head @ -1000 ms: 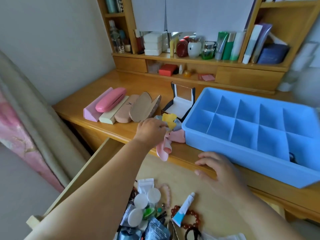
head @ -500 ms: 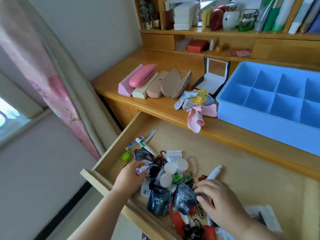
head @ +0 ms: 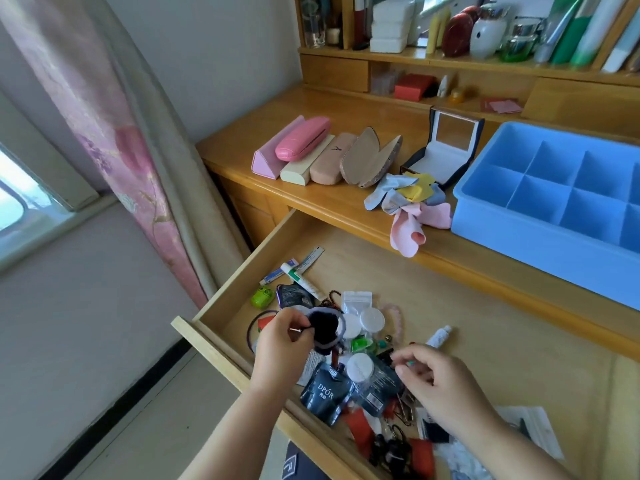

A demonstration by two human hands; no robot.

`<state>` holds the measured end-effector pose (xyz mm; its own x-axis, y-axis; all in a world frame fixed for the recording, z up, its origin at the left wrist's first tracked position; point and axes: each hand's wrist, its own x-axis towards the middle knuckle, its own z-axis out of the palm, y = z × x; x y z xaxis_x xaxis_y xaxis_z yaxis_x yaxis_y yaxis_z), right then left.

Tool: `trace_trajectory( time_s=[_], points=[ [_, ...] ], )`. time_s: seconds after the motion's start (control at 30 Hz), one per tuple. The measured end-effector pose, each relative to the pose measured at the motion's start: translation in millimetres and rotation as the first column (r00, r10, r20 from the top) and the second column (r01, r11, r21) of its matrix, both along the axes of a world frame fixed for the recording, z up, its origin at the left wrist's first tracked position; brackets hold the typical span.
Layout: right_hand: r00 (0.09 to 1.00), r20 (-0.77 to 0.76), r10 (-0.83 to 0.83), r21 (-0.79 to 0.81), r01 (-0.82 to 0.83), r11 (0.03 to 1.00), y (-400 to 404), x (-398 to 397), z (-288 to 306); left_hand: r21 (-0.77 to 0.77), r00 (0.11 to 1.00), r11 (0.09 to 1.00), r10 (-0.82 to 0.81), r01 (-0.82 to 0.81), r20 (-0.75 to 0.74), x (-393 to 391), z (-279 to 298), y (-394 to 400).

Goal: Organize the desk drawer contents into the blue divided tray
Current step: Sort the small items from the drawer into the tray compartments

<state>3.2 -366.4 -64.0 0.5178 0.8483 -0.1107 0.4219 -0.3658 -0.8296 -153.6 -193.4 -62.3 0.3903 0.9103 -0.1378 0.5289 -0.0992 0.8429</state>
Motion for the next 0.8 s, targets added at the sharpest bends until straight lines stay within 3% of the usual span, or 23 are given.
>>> trace_trajectory(
  time_s=[0.13,0.23,0.3,0.4,0.47,0.57,0.7,0.8],
  points=[
    [0.927,-0.359,0.111,0.048,-0.101,0.994,18.4,-12.0,9.3,-0.066,0.959,0.969,-0.223,0.238,0.176,10.2,17.6,-44.9],
    [0.902,-0.429,0.046,0.032,-0.036,0.999,22.8,-12.8,5.5,-0.185,0.936,0.934,-0.258,0.305,0.240,19.4,15.6,-67.9],
    [0.921,-0.388,-0.045,-0.037,0.033,0.999,17.3,-4.3,2.4,-0.232,0.952,0.931,-0.241,0.282,0.188,17.5,9.8,-66.5],
    [0.880,-0.442,-0.173,-0.049,0.169,0.984,2.8,21.8,15.8,-0.132,0.967,0.959,-0.253,0.252,0.013,5.6,-6.1,-46.6],
    [0.899,-0.355,-0.257,0.063,0.297,0.953,-7.6,48.1,38.0,-0.049,0.959,0.968,-0.252,0.247,-0.128,-6.2,-18.6,-27.2],
    [0.900,-0.032,-0.435,0.285,0.426,0.859,-32.9,98.6,81.8,-0.046,0.944,0.967,-0.256,0.252,-0.209,-12.2,-35.6,-6.8],
    [0.648,0.217,-0.730,0.510,0.563,0.651,-69.6,156.3,121.7,-0.040,0.935,0.966,-0.257,0.256,-0.244,-0.4,-47.1,-6.3],
    [0.469,0.332,-0.818,0.586,0.577,0.569,-88.6,188.3,133.2,-0.039,0.946,0.972,-0.236,0.234,-0.224,2.7,-45.1,-10.5]
  ],
)
